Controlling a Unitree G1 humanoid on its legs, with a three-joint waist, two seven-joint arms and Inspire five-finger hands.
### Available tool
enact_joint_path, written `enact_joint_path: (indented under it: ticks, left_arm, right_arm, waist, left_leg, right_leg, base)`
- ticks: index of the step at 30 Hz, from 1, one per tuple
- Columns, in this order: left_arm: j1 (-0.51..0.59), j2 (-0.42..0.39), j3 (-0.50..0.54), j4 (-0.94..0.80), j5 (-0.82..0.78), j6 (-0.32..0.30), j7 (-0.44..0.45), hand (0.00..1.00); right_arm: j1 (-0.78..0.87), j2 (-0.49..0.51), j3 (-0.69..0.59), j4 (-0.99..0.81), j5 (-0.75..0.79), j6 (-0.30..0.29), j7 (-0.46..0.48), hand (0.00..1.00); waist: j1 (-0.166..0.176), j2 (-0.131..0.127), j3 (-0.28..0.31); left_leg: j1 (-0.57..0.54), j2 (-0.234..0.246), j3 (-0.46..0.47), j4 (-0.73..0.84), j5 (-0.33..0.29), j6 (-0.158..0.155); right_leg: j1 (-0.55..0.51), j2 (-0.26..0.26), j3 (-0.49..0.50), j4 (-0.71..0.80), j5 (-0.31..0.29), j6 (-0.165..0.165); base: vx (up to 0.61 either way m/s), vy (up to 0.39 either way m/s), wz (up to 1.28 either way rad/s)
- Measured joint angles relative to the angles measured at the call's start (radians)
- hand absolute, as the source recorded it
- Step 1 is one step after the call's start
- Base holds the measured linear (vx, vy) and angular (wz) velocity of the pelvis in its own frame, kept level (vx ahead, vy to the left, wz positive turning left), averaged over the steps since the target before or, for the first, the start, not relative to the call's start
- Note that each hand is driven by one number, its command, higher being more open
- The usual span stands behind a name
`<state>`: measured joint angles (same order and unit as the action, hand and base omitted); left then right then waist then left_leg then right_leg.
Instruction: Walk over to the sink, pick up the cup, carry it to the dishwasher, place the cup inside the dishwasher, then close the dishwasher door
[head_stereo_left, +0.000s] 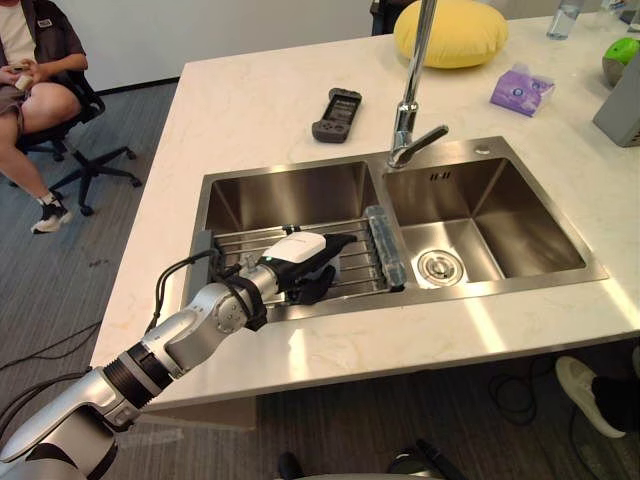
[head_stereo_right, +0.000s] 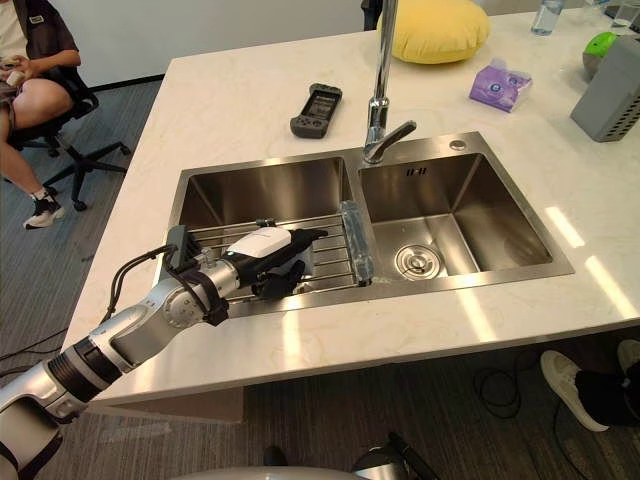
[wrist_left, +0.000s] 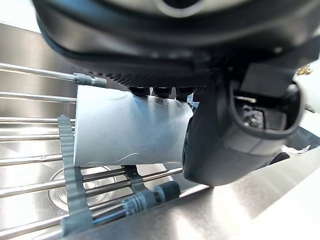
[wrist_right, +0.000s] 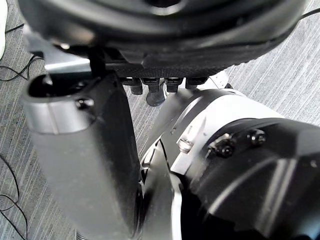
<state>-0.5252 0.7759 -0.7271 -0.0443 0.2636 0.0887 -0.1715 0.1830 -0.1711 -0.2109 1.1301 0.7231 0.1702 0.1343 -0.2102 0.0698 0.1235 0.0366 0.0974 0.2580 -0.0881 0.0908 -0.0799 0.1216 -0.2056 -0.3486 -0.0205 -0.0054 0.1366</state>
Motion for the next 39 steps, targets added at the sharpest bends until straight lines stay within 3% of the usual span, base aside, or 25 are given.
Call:
enact_joint_path:
  ticks: [17,22,30,39]
  left_arm:
    - [0.001,-0.001,-0.028,-0.043,-0.049,0.004,-0.03,1.0]
    - [0.013,-0.001,-0.026,-0.034,-0.047,-0.029,0.047,1.0]
    - [0.025,-0.001,0.049,-0.033,-0.025,-0.178,0.235,1.0]
    - [0.025,-0.001,0.132,-0.04,-0.024,-0.189,0.261,1.0]
  right_arm:
    - [-0.005,-0.004,0.002,0.003,0.002,0.004,-0.003,1.0]
    - [-0.005,-0.009,0.004,0.003,0.003,0.005,-0.004,1.0]
    - [-0.003,-0.013,0.007,0.003,0.027,0.011,-0.003,1.0]
    - [0.005,-0.013,0.0,0.014,0.03,0.011,0.007,1.0]
  waist:
    - [0.001,0.006,-0.019]
    - [0.001,0.006,-0.019]
    - [0.004,0.005,-0.021]
    - [0.023,0.004,-0.022]
  left_leg:
    - [-0.01,0.005,0.0,-0.005,0.016,0.003]
    - [-0.01,0.008,0.0,-0.005,0.02,0.003]
    - [-0.01,0.01,-0.001,-0.005,0.023,0.002]
    - [-0.014,0.01,-0.009,-0.005,0.026,0.002]
  right_leg:
    - [-0.029,-0.001,0.022,0.036,-0.014,0.003]
    - [-0.031,0.001,0.024,0.039,-0.014,0.003]
    - [-0.035,0.003,0.026,0.045,-0.013,0.003]
    - [-0.037,0.002,0.019,0.048,-0.014,0.004]
  base:
    - [-0.02,-0.002,-0.01]
    - [-0.01,0.0,0.0]
    - [0.0,0.0,0.0]
    - [0.0,0.0,0.01]
